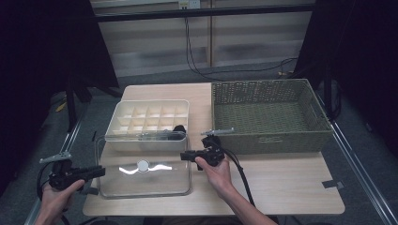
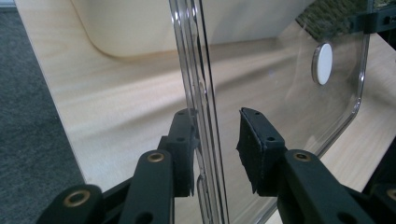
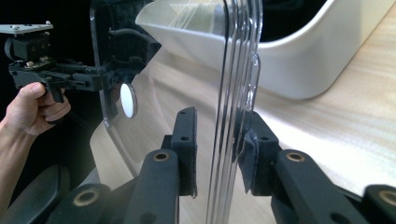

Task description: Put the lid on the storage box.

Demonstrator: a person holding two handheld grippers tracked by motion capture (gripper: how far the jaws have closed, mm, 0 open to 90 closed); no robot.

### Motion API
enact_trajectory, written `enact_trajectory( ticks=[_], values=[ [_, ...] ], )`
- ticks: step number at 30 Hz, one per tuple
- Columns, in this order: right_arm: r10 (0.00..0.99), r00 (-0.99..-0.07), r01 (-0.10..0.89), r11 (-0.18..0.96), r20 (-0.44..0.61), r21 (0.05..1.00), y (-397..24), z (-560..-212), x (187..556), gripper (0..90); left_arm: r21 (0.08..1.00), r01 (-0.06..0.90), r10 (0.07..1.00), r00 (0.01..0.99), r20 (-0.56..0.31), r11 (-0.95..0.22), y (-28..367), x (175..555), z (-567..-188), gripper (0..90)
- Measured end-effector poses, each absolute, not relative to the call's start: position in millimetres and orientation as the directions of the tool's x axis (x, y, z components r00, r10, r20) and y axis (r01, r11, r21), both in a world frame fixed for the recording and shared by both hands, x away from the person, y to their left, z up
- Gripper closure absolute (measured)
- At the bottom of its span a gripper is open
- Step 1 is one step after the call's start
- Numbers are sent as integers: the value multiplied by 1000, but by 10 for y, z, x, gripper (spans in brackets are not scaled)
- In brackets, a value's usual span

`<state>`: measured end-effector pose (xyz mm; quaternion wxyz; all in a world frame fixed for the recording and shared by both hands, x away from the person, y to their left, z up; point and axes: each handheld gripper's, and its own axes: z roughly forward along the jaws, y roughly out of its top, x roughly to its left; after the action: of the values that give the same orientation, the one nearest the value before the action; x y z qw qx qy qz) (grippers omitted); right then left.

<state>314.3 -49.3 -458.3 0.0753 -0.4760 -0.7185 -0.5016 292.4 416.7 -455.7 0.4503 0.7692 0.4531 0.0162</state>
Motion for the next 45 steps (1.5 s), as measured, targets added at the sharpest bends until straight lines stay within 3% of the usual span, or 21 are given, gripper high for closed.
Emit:
enact_trajectory(
  ticks=[45],
  values=[
    [644,-559,704,38,522,709,-536,-4206,3512,675,769,614,733,603,-315,-175,4069,3323,-4101,687]
  ],
)
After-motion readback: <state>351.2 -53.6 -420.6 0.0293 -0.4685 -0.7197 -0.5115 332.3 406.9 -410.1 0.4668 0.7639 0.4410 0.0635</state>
